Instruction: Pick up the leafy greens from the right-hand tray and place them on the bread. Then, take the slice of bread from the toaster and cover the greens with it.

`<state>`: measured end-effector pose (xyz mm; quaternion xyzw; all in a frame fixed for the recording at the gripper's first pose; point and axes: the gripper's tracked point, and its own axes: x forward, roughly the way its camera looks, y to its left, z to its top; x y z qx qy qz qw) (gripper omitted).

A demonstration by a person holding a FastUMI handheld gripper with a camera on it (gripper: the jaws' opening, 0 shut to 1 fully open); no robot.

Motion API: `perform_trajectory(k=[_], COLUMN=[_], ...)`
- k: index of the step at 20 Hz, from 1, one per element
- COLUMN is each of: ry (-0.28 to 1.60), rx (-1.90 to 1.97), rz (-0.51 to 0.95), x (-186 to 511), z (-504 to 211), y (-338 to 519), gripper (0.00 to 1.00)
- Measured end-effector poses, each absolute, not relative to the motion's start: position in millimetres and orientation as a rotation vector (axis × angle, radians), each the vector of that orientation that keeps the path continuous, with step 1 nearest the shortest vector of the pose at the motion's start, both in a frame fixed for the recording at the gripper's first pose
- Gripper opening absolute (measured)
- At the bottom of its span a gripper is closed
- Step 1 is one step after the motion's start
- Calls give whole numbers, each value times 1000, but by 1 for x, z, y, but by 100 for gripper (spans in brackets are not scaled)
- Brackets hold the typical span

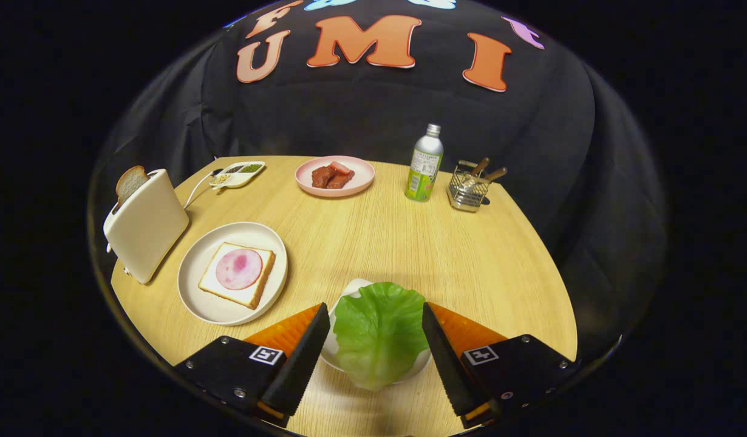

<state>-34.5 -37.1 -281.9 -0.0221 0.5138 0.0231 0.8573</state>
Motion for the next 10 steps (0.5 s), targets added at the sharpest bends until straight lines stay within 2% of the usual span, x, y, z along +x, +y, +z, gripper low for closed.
perform_trajectory(k=[5,10], ry=[1234,1312], rx=[-2,-35], rz=[49,14], x=[-45,-48], z=[-315,-341], y=[-40,-51], gripper=[91,90])
